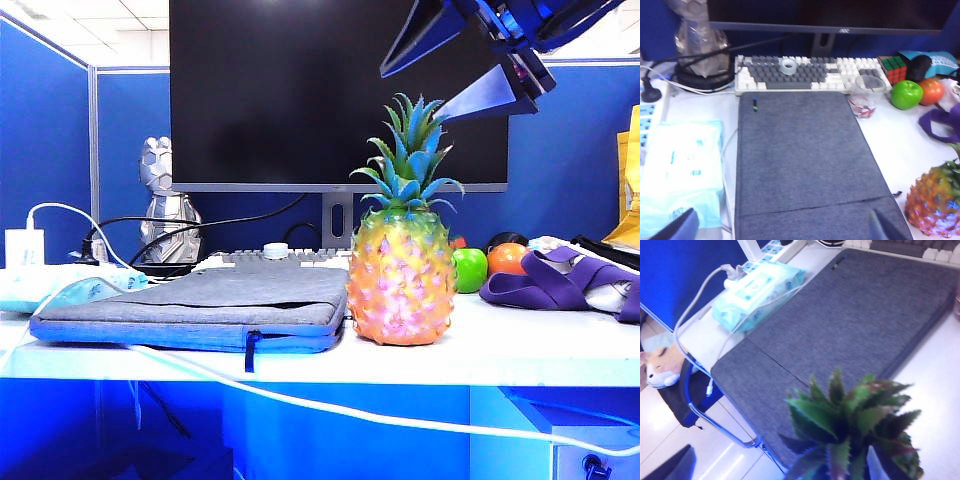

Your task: Pick up the pineapple and place it above the gray bag.

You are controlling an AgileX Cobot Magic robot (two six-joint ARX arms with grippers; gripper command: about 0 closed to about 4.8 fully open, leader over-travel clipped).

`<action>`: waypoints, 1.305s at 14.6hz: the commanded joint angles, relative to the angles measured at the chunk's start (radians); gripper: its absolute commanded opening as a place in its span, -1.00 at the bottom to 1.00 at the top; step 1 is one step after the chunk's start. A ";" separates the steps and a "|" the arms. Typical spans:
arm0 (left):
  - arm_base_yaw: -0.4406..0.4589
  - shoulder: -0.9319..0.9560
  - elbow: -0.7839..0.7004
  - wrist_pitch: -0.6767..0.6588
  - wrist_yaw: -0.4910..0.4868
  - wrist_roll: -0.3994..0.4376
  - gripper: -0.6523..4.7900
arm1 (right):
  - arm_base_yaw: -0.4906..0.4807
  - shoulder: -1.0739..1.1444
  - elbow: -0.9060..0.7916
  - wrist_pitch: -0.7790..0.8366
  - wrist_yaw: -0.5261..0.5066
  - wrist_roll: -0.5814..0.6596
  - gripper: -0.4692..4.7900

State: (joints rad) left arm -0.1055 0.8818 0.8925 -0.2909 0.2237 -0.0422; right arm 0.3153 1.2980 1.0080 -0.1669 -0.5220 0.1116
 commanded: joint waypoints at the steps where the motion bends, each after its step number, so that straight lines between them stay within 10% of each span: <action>1: -0.002 -0.002 0.003 -0.021 0.011 -0.003 1.00 | 0.002 0.068 0.006 0.003 0.004 -0.010 1.00; 9: -0.003 -0.002 0.003 -0.030 0.026 -0.004 1.00 | 0.003 0.250 0.006 0.105 -0.002 -0.012 1.00; 10: -0.003 -0.002 0.003 -0.032 0.026 -0.004 1.00 | 0.003 0.268 0.006 0.120 -0.026 -0.035 -0.18; 11: -0.003 -0.002 0.003 -0.035 0.026 -0.008 1.00 | 0.003 0.270 0.006 0.122 -0.037 -0.077 -0.84; 19: -0.003 -0.002 0.003 -0.069 0.024 -0.014 1.00 | -0.002 0.218 0.107 0.163 -0.033 -0.076 -0.84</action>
State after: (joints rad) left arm -0.1070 0.8822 0.8925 -0.3637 0.2436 -0.0536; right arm 0.3119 1.5402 1.0714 -0.0238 -0.5411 0.0322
